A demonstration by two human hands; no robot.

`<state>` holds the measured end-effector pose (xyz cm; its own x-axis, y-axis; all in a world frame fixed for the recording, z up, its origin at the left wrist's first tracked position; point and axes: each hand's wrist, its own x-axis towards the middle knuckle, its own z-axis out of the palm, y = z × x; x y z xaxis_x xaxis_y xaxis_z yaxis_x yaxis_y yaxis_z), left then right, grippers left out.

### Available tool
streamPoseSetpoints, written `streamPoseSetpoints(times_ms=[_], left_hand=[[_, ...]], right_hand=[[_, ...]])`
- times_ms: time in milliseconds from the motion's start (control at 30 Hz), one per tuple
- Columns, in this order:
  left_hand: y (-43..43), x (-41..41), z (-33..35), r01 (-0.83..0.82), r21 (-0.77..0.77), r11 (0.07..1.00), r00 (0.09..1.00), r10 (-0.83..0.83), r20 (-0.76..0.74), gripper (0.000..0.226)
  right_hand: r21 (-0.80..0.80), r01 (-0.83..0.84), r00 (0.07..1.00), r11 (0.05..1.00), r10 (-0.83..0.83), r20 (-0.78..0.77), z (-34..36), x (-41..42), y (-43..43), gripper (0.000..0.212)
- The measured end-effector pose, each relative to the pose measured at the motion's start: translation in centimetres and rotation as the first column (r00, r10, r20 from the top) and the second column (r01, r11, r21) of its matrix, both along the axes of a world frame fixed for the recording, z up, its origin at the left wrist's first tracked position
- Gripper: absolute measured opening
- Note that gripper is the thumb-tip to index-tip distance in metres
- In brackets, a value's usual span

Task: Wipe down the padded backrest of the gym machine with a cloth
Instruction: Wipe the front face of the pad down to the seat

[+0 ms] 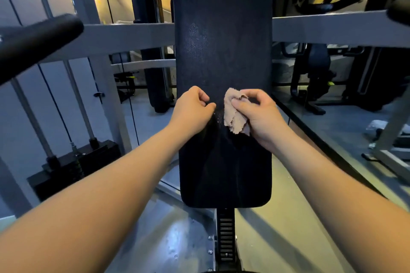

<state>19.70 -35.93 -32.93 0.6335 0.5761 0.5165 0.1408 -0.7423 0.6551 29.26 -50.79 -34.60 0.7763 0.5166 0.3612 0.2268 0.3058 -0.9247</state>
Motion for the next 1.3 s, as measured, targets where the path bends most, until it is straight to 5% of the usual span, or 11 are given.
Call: streamPoseSetpoints(times_ms=[100, 200, 400, 533, 700, 833, 900, 1000, 1067, 1167, 1300], left_hand=[[1.7, 0.2, 0.9, -0.046, 0.133, 0.990, 0.998, 0.041, 0.040, 0.010], [3.0, 0.5, 1.7, -0.126, 0.186, 0.974, 0.991, 0.113, 0.076, 0.016], [5.0, 2.0, 1.1, -0.257, -0.179, 0.950, 0.934, 0.292, 0.207, 0.023], [5.8, 3.8, -0.4, -0.318, -0.186, 0.930, 0.897, 0.359, 0.259, 0.032], [7.1, 5.8, -3.1, -0.341, -0.005, 0.940, 0.852, 0.312, 0.420, 0.029], [8.1, 6.4, -3.9, -0.357, -0.057, 0.932, 0.820, 0.342, 0.458, 0.030], [8.3, 6.5, -4.0, -0.358, -0.068, 0.931, 0.815, 0.347, 0.464, 0.032], [8.1, 6.6, -3.9, -0.362, -0.076, 0.929, 0.818, 0.356, 0.452, 0.034], [8.1, 6.5, -3.8, -0.373, -0.078, 0.925, 0.818, 0.367, 0.443, 0.034], [7.9, 6.5, -3.8, -0.386, -0.078, 0.919, 0.819, 0.380, 0.430, 0.031], [7.8, 6.3, -3.7, -0.386, -0.063, 0.920, 0.821, 0.374, 0.431, 0.029]], right_hand=[[-0.068, 0.298, 0.904, 0.952, -0.258, 0.342, 3.2, 2.4, 1.4, 0.009], [0.021, 0.527, 0.625, 0.850, -0.404, 0.669, 6.3, 5.1, 3.0, 0.012], [0.046, 0.751, 0.187, 0.659, -0.279, 0.942, 5.1, 8.5, 4.1, 0.022], [0.104, 0.691, 0.040, 0.715, -0.181, 0.983, 5.0, 8.9, 3.6, 0.022], [0.147, 0.777, 0.146, 0.612, -0.403, 0.904, 9.3, 11.7, 3.7, 0.036], [0.121, 0.839, 0.197, 0.531, -0.504, 0.841, 10.7, 11.7, 6.0, 0.029], [0.112, 0.785, 0.190, 0.609, -0.409, 0.893, 8.9, 9.8, 7.5, 0.031], [0.062, 0.623, 0.029, 0.780, -0.102, 0.994, 4.6, 6.7, 8.2, 0.030], [-0.022, 0.619, -0.014, 0.785, 0.039, 0.999, 4.6, 6.8, 7.4, 0.014], [0.131, 0.703, -0.049, 0.699, -0.136, 0.990, 8.2, 9.2, 6.0, 0.018], [0.144, 0.839, 0.139, 0.524, -0.462, 0.876, 11.7, 10.4, 7.0, 0.011]])
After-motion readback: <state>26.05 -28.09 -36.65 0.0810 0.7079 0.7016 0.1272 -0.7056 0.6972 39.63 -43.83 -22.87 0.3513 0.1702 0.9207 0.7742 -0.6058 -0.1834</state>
